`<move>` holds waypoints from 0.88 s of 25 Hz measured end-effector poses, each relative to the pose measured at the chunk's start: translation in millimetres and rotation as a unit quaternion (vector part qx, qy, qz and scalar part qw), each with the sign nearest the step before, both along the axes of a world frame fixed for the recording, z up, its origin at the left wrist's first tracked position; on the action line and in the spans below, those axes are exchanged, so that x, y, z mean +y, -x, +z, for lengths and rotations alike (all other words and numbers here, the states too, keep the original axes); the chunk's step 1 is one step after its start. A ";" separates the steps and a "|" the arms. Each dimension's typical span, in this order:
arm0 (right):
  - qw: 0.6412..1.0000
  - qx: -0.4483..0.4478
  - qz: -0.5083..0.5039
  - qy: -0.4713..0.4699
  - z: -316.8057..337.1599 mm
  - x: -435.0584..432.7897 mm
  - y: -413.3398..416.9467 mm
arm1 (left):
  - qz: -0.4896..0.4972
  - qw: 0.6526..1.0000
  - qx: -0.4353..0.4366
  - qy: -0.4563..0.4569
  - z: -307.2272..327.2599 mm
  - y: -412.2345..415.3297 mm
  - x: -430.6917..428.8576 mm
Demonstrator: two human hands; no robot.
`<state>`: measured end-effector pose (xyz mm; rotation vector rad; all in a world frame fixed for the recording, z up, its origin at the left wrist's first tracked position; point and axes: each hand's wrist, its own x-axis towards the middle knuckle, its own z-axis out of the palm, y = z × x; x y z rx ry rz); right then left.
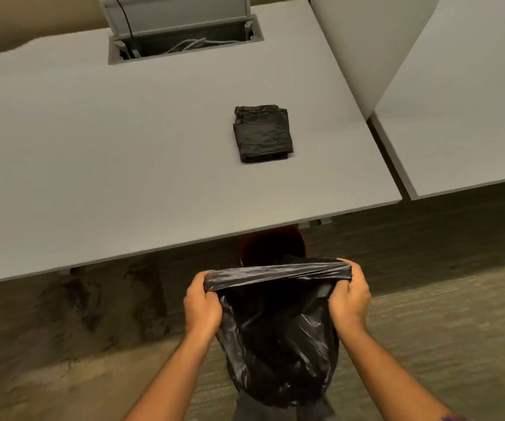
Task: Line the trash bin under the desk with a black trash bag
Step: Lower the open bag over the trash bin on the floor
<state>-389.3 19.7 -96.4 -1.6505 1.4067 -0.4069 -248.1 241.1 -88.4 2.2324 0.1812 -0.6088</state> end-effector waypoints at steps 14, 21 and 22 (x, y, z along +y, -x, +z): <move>0.998 -0.037 0.038 0.024 -168.1 -76.4 -13.8 | -0.010 0.991 -0.118 -0.057 -169.0 -19.3 -50.7; 0.959 0.181 0.204 -0.082 -267.6 -135.6 -18.1 | 0.040 0.998 -0.021 0.033 -272.1 -52.3 -47.2; 0.949 0.183 0.237 -0.099 -279.0 -146.1 -21.0 | 0.051 0.997 0.005 0.055 -288.3 -60.0 -45.0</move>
